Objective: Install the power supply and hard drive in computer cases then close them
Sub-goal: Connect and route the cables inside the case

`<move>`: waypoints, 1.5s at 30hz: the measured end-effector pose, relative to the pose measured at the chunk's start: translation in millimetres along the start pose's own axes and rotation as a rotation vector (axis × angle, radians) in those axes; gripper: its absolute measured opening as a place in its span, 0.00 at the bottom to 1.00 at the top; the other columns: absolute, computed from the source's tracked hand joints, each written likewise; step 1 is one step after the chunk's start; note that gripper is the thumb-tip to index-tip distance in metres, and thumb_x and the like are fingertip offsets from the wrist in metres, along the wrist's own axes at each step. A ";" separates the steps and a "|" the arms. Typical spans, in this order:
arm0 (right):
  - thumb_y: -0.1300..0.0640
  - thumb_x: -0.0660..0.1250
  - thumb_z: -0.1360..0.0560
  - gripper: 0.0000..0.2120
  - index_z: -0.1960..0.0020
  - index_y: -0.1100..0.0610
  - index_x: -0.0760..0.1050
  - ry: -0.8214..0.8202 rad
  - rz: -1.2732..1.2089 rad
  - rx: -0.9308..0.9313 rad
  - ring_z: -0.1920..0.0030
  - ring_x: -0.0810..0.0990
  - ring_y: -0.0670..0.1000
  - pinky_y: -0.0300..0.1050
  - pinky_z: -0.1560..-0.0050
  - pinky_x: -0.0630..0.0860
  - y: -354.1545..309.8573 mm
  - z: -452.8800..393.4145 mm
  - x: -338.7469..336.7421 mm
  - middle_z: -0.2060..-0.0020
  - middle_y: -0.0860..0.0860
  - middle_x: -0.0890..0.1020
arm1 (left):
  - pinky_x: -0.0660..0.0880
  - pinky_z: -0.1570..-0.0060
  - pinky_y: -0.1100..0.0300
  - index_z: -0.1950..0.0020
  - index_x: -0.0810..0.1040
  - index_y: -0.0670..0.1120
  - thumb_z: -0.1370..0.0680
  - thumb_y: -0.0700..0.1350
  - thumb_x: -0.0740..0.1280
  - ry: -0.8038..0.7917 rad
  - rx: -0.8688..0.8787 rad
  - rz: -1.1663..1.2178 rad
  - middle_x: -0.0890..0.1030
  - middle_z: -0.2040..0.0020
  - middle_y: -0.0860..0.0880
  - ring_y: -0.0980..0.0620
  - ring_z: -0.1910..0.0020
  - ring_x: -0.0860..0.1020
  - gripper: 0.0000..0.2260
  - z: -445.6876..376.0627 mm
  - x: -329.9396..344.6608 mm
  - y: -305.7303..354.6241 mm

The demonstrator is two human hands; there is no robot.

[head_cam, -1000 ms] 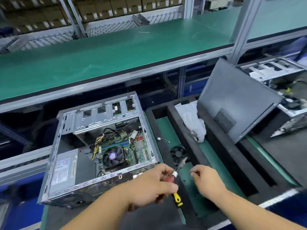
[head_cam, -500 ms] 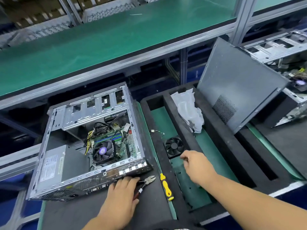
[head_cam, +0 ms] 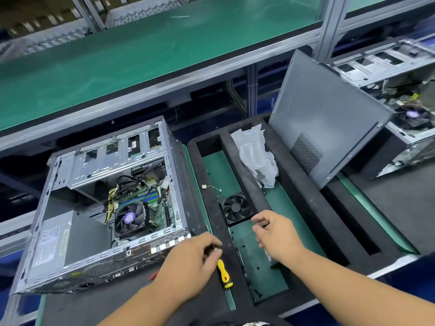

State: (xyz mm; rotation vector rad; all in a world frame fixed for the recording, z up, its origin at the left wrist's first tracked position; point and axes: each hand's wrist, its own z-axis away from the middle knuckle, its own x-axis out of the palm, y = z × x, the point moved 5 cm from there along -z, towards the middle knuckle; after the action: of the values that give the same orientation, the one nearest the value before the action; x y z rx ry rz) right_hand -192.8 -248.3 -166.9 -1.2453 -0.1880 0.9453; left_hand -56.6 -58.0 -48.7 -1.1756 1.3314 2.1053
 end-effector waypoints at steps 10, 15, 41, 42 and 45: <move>0.53 0.71 0.21 0.18 0.33 0.53 0.75 0.121 0.274 0.007 0.44 0.80 0.56 0.44 0.44 0.74 -58.0 -96.4 -36.0 0.43 0.52 0.82 | 0.81 0.58 0.58 0.48 0.83 0.49 0.19 0.39 0.66 0.010 -0.191 0.699 0.85 0.56 0.44 0.47 0.58 0.86 0.07 -34.3 -22.7 61.8; 0.59 0.68 0.21 0.09 0.57 0.49 0.74 0.146 0.140 -0.090 0.59 0.78 0.51 0.29 0.67 0.69 -90.7 -88.7 -21.7 0.59 0.46 0.82 | 0.82 0.59 0.55 0.47 0.82 0.44 0.17 0.36 0.64 0.227 -0.230 0.802 0.85 0.58 0.42 0.45 0.59 0.85 0.08 -39.5 -68.4 49.2; 0.43 0.62 0.19 0.07 0.47 0.46 0.71 -0.398 0.738 -0.908 0.53 0.73 0.56 0.53 0.50 0.67 -263.0 42.8 170.6 0.57 0.48 0.77 | 0.60 0.67 0.58 0.46 0.79 0.43 0.15 0.45 0.57 0.284 -0.250 1.565 0.65 0.68 0.49 0.52 0.70 0.60 0.12 -29.8 -187.0 -92.2; 0.43 0.61 0.19 0.07 0.49 0.46 0.71 -0.351 0.793 -0.914 0.50 0.73 0.56 0.53 0.46 0.66 -260.3 42.3 171.9 0.56 0.48 0.78 | 0.63 0.66 0.57 0.45 0.79 0.43 0.15 0.45 0.56 0.294 -0.262 1.492 0.67 0.66 0.49 0.51 0.69 0.63 0.12 -31.1 -183.1 -94.9; 0.46 0.62 0.21 0.08 0.57 0.46 0.70 -0.216 0.848 -0.862 0.38 0.70 0.51 0.54 0.44 0.59 -253.4 38.6 169.8 0.57 0.43 0.77 | 0.70 0.63 0.57 0.43 0.80 0.42 0.13 0.43 0.55 0.357 -0.351 1.319 0.75 0.63 0.48 0.51 0.66 0.71 0.14 -41.2 -174.0 -105.2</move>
State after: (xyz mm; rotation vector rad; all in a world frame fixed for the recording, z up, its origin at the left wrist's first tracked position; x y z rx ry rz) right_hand 18.2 -105.2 4.9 -2.0825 -0.2555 1.8471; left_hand 134.0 -24.9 26.3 -0.8497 2.4080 3.1859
